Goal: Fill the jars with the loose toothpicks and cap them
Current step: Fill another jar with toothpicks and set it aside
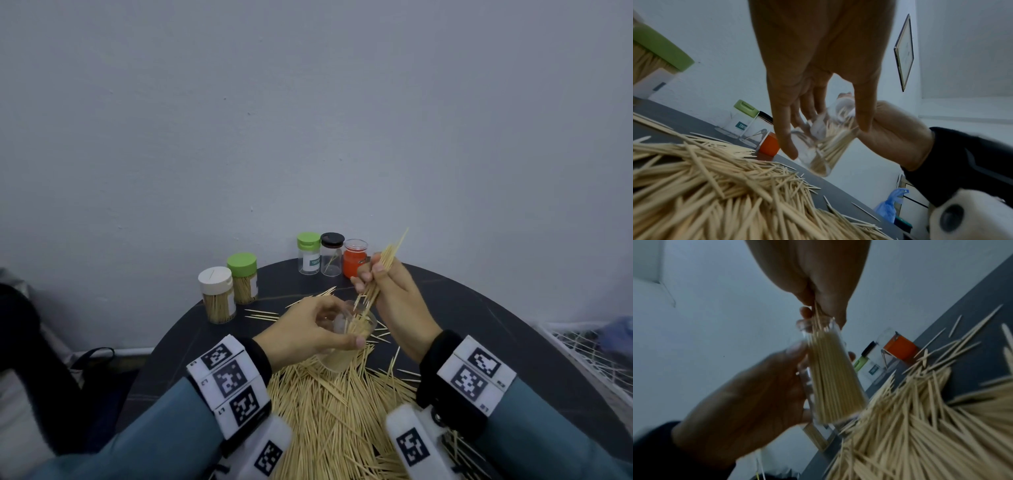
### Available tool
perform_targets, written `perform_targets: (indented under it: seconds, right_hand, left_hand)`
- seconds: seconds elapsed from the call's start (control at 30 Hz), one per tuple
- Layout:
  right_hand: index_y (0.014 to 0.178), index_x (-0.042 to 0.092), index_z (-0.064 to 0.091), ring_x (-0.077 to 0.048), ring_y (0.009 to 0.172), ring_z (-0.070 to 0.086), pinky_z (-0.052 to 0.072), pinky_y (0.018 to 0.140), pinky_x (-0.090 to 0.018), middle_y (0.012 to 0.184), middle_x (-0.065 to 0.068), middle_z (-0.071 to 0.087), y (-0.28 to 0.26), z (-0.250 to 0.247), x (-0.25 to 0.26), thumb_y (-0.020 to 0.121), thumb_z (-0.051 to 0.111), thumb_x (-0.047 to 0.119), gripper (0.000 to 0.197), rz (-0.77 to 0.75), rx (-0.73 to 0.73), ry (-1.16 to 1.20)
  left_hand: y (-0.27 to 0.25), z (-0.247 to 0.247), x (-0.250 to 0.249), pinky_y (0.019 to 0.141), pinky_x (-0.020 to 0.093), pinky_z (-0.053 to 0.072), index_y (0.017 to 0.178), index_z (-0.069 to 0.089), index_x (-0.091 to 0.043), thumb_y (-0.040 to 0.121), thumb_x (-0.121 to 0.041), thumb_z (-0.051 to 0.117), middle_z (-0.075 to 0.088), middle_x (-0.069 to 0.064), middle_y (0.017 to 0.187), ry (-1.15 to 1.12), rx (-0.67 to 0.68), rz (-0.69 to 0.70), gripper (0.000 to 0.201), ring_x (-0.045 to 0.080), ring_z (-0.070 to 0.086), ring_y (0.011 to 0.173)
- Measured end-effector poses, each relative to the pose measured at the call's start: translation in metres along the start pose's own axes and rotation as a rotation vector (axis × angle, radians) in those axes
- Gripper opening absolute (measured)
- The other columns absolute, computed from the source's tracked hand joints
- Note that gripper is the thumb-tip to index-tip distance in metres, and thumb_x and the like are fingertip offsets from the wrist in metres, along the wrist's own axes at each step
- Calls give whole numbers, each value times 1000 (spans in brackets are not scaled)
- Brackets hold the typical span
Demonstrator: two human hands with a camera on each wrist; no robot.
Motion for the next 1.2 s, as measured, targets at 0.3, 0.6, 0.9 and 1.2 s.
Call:
perform_targets:
  seconds: [0.3,0.6,0.9,1.2]
  right_hand:
    - [119,5,53,14,87,60,48,70,-5,109,10,62,-16,17,-16,101,28,12,31,55,98,-224]
    - [101,19,59,-5,107,60,50,89,-21,124,8,61,-15,14,-26,99,33,28,27,139,111,-244]
    - [97,10,50,-16,109,62,47,97,-42,111,-1,69,-11,5,-14,102,26,25,29,14,35,-166]
    - [82,19,61,-21,118,56,35,107,-51,116,2,67,-11,6,-30,101,27,36,42,76,66,-227]
  left_hand:
    - [0,-23,-6,94,35,51,110,65,-16,59,-45,80,70,1,104,-40,-148,91,60,15,65,100]
    - [-1,-21,-9,87,25,50,110,65,-11,75,-20,77,71,1,101,-42,-122,92,37,10,65,93]
    - [-3,-13,-7,90,23,48,114,63,-10,76,-20,76,69,-1,109,-29,-68,71,41,12,63,101]
    - [-2,-16,-7,93,26,46,115,63,-9,76,-20,77,68,5,111,-22,-85,65,42,16,62,105]
Point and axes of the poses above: each hand's wrist, its own y-axis towards the middle knuckle, its own z-axis out of the palm, x = y × z, the point moved 9 cm from there along y, towards the middle knuckle
